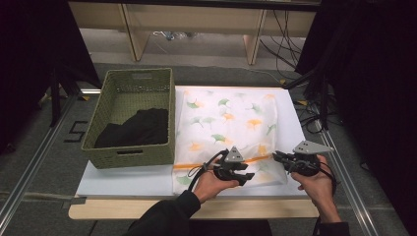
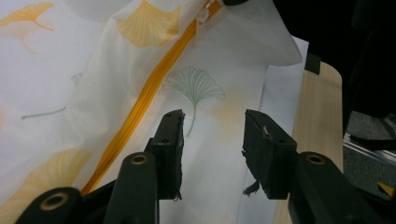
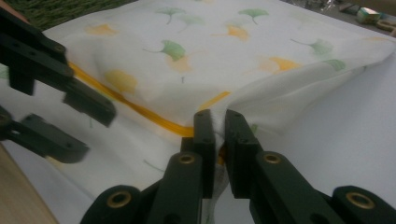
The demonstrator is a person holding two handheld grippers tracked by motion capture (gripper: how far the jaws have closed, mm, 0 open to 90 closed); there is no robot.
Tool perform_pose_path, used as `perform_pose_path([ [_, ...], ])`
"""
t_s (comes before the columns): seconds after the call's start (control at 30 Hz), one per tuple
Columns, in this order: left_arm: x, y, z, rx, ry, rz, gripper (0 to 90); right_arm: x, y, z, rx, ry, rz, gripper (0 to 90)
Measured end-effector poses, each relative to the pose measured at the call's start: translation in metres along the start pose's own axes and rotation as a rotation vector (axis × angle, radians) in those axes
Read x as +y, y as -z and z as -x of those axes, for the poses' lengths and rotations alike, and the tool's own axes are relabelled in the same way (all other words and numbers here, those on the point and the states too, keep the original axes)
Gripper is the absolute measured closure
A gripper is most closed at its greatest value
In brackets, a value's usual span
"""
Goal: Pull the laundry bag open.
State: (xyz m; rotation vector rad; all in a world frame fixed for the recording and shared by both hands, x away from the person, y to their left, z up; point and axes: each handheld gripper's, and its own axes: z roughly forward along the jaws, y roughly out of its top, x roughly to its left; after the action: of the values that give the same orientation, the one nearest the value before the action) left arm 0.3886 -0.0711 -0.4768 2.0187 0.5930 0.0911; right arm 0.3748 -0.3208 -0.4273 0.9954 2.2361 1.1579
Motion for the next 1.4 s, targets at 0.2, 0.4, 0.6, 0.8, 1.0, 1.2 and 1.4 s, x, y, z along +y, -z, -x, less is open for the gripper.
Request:
perform_pose_path([
  [0.2,0.003,-0.016,-0.003,0.03,-0.016,0.018,58.6,0.006,-0.004,-0.014,0.045,0.005,-0.012,85.2],
  [0.4,0.007,-0.026,-0.005,0.043,0.01,0.034,59.1,0.01,-0.009,-0.021,0.068,0.037,-0.002,85.3],
  [0.6,0.01,-0.031,-0.006,0.062,-0.001,0.045,63.4,0.011,-0.01,-0.025,0.071,0.05,0.002,85.2],
  [0.8,0.013,-0.033,-0.007,0.065,0.008,0.06,69.6,0.011,-0.012,-0.026,0.081,0.067,-0.007,85.2],
  [1.0,0.014,-0.031,-0.006,0.095,-0.045,0.068,80.1,0.01,-0.013,-0.027,0.093,0.05,-0.019,85.2],
  [1.2,0.017,-0.032,0.0,0.119,-0.109,0.05,84.1,0.009,-0.012,-0.027,0.069,0.047,-0.013,85.2],
  [1.4,0.018,-0.03,0.0,0.13,-0.127,0.044,84.7,0.01,-0.011,-0.024,0.065,0.056,-0.016,85.3],
])
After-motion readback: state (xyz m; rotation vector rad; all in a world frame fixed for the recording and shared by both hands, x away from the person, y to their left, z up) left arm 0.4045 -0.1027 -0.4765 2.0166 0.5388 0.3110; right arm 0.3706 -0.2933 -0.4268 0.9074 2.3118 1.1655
